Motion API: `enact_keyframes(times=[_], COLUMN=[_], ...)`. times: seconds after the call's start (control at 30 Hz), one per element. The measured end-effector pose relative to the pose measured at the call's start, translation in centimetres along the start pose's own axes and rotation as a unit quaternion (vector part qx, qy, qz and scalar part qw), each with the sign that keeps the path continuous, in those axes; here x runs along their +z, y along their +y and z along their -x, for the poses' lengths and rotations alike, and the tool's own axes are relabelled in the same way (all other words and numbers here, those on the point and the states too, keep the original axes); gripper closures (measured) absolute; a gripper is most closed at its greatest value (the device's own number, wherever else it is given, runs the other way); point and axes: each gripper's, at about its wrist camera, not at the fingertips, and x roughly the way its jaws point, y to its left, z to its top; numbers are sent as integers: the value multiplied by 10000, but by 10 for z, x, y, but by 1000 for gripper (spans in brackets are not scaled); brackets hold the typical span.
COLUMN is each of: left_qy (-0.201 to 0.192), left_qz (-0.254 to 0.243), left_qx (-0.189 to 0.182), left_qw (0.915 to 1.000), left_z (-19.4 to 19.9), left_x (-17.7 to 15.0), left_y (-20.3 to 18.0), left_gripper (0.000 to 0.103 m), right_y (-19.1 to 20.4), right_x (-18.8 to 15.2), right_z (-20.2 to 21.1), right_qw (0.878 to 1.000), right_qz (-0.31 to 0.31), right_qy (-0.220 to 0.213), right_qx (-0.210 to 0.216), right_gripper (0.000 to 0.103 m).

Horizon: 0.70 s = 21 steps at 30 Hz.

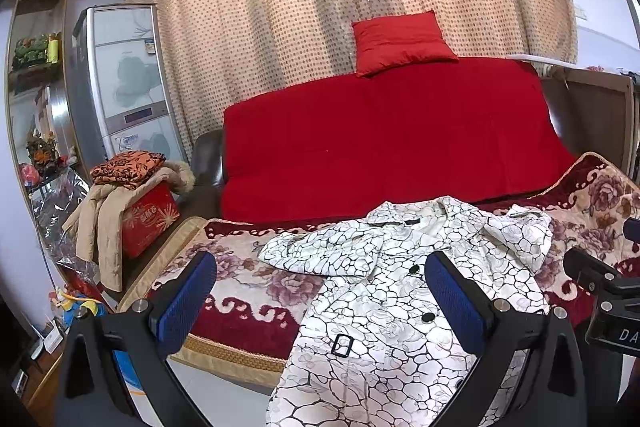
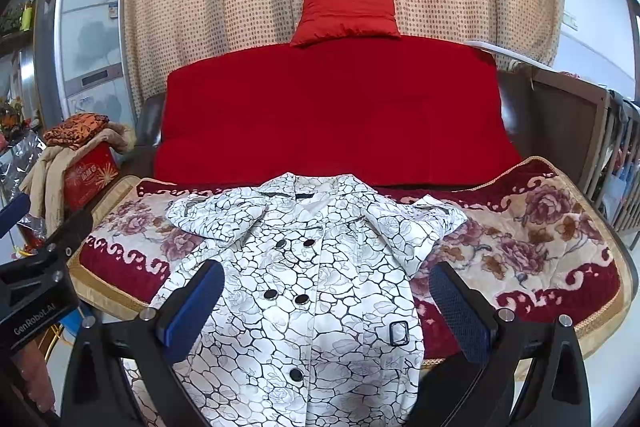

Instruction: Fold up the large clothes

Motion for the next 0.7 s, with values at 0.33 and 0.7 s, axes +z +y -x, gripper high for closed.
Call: enact_keyframes(times=[0.33,0.7], left_qy=[196,420], left_qz=[56,-29], left_qx=[-85,-27], left_qw=[9998,9991], left_z=[-15,-41], left_x=[-4,-5], left_y=[-6,-12], left_gripper=[0,0], right_y=[-1,-7], right_x=[1,1], right_z=[-14,-41], right_qw=[9999,9996], right_qz=[61,-21], right_qy=[141,284], right_qx=[-30,12], right_gripper=[0,0])
